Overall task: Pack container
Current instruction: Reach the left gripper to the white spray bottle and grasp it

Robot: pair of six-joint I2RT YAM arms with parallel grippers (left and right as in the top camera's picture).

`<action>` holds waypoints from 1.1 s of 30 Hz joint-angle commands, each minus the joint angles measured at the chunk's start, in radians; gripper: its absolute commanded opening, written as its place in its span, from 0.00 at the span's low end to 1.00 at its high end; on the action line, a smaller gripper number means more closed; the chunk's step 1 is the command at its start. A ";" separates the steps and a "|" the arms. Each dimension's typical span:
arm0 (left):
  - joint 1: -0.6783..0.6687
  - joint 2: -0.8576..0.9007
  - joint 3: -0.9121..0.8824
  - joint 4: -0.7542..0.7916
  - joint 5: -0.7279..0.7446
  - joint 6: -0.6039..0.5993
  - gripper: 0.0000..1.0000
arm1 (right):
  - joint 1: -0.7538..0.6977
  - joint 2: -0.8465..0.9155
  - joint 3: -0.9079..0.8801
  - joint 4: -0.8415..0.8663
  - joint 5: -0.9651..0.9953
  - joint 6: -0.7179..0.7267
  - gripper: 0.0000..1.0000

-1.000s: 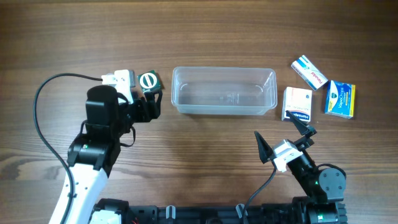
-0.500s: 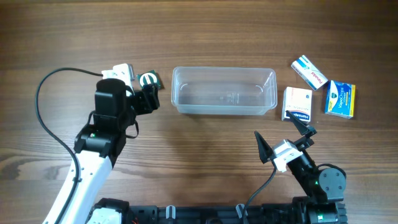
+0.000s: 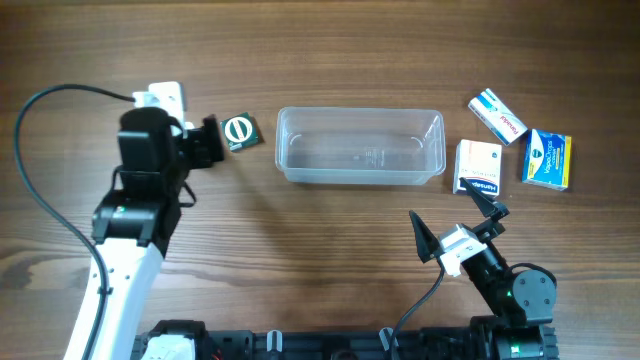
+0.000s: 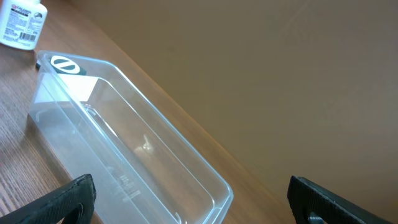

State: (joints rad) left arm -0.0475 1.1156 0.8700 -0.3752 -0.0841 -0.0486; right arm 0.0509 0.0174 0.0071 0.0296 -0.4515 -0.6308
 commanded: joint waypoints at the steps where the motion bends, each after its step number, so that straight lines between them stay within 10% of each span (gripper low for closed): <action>1: 0.094 0.044 0.016 0.005 0.087 0.145 0.86 | 0.003 -0.003 -0.002 0.004 -0.001 -0.006 1.00; 15: 0.146 0.333 0.016 0.038 0.151 0.150 0.94 | 0.003 -0.003 -0.002 0.004 -0.001 -0.006 1.00; 33: 0.146 0.406 0.016 0.113 0.151 0.150 0.75 | 0.003 -0.003 -0.002 0.004 -0.001 -0.006 1.00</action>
State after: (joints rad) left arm 0.0929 1.5166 0.8700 -0.2733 0.0517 0.0929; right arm 0.0509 0.0174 0.0071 0.0296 -0.4515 -0.6308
